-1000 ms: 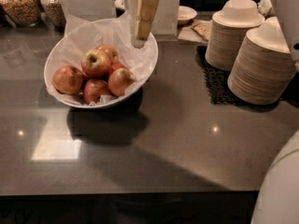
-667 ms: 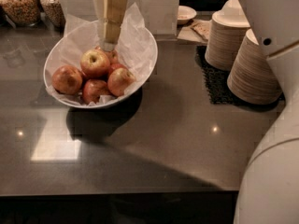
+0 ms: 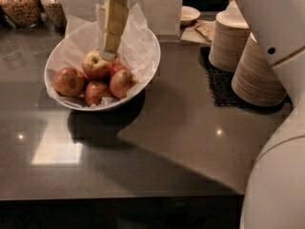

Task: Pick apple from white bowl

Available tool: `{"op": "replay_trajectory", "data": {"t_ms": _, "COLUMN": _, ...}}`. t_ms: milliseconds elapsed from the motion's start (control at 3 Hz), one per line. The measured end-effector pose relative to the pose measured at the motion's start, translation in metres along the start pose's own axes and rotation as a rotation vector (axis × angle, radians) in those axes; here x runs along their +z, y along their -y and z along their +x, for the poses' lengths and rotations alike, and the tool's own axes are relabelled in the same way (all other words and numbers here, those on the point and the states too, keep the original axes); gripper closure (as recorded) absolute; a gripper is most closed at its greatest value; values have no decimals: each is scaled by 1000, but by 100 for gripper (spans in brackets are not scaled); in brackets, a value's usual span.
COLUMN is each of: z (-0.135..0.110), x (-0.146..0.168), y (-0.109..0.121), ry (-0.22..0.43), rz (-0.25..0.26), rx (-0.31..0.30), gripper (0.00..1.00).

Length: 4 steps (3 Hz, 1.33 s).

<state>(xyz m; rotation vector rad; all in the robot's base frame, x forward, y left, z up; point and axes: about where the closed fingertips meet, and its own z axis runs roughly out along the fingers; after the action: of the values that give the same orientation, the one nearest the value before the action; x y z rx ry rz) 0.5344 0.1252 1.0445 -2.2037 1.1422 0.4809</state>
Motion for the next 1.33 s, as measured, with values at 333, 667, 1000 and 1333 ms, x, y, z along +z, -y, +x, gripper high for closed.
{"op": "replay_trajectory", "data": {"t_ms": 333, "z": 29, "x": 26, "y": -23, "ry": 54, "rz": -16, "rx": 104, "gripper": 0}}
{"op": "replay_trajectory", "data": {"t_ms": 667, "z": 29, "x": 26, "y": -23, "ry": 54, "rz": -15, "rx": 104, "gripper": 0}}
{"op": "replay_trajectory", "data": {"t_ms": 1000, "z": 44, "x": 34, "y": -5, "ry": 74, "rz": 37, "rx": 150, "gripper": 0}}
{"op": "replay_trajectory", "data": {"t_ms": 1333, "z": 79, "x": 49, "y": 17, "ry": 57, "rz": 195, "rx": 312, "gripper": 0}}
